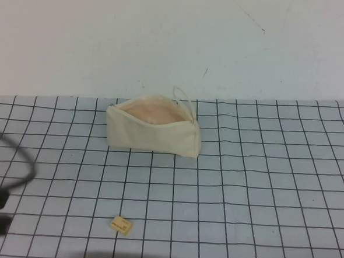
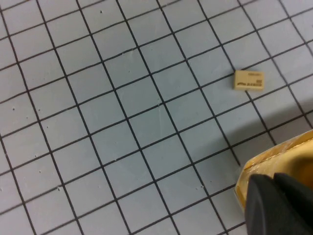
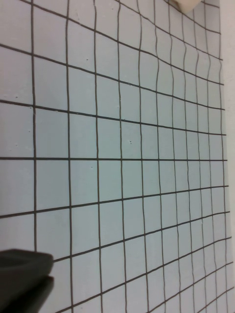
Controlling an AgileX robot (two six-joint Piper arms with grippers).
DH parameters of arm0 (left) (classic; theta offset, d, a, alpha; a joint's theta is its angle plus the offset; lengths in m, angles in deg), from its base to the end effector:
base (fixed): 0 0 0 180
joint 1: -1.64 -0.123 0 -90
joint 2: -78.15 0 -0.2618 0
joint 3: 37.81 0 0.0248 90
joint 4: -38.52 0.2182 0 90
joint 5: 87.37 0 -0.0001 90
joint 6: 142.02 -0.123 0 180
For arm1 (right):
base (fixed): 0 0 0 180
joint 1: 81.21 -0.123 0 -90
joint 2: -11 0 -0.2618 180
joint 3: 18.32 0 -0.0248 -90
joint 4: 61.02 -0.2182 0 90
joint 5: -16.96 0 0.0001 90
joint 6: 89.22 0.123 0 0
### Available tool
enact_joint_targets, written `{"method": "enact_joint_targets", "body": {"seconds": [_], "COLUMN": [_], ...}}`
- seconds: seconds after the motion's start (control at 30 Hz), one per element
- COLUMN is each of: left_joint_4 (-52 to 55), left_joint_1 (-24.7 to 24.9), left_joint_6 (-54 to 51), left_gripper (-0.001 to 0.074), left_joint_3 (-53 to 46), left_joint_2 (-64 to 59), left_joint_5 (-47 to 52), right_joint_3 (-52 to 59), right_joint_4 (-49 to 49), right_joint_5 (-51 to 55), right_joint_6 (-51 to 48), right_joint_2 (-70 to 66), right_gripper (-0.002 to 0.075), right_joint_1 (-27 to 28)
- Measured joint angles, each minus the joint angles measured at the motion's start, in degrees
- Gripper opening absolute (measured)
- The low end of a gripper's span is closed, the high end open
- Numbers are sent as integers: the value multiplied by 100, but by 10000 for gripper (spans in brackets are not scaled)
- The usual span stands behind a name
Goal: Put eraser into pencil case
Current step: Pick up the eraser from the table
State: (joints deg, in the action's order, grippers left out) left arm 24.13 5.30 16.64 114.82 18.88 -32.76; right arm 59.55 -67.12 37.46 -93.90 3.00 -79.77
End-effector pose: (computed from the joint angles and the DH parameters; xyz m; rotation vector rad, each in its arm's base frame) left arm 0.1574 -0.0351 0.2927 0.4387 2.3935 -0.1776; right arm 0.0747 0.0027 0.1654 0.0142 1.8545 0.0296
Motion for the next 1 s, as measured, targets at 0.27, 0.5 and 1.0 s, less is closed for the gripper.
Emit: {"method": "enact_joint_targets", "body": {"seconds": [0.27, 0.5, 1.0], "left_joint_4": [1439, 1773, 1044], "left_joint_1": [1356, 2149, 2221], "left_joint_6": [706, 1575, 1698], "left_gripper": [-1, 82, 568], "left_joint_3": [1324, 1795, 1863], "left_joint_2": [-2406, -3914, -5496], "left_joint_5": [302, 196, -1243], "right_joint_3": [0, 0, 0], "right_joint_4": [-9, -13, -22], "right_joint_5": [0, 0, 0], "right_joint_6": [0, 0, 0], "right_joint_2": [0, 0, 0], "right_gripper": [-4, -4, -4], "right_joint_1": [0, 0, 0]}}
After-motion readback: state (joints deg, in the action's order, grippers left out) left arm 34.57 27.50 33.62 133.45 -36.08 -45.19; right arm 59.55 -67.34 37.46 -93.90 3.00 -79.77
